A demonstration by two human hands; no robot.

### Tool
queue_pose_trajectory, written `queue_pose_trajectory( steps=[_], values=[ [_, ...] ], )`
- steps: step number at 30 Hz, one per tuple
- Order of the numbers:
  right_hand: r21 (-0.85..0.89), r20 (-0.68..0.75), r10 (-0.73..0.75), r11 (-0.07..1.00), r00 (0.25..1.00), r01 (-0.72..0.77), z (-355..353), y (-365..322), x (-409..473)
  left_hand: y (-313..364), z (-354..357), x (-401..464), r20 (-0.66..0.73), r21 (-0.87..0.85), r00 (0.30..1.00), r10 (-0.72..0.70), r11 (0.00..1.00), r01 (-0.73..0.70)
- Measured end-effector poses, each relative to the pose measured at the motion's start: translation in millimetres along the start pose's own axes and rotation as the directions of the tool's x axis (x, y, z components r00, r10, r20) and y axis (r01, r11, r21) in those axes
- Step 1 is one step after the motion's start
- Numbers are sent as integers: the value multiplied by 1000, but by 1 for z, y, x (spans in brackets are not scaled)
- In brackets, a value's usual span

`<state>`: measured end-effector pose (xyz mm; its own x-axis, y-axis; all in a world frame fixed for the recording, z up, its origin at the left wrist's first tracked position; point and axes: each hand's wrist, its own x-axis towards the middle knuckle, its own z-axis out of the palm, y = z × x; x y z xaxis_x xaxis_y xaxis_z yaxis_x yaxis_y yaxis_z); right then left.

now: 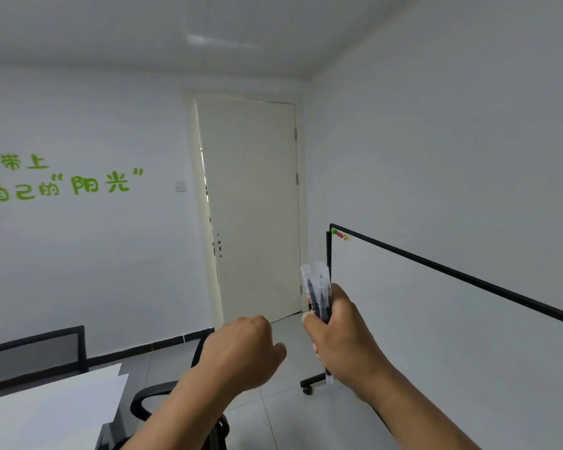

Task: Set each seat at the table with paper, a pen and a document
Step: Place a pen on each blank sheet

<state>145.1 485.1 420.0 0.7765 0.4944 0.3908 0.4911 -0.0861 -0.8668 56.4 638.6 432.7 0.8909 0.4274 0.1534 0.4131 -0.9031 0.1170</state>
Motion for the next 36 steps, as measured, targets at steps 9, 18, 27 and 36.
queue_pose_trajectory(
  steps=[9,18,27,36],
  values=[
    [102,116,-44,994,992,32,1,77,148,-15,54,141,205,-113,955,-214,964,241],
    [174,270,-130,981,954,84,16,117,303,-43,76,268,156,-107,899,-408,898,426],
    [220,366,-166,972,916,88,100,153,415,-118,72,368,40,-46,864,-502,863,504],
    [161,457,-160,982,875,95,199,171,540,-212,83,489,27,-56,842,-540,840,540]
  ],
)
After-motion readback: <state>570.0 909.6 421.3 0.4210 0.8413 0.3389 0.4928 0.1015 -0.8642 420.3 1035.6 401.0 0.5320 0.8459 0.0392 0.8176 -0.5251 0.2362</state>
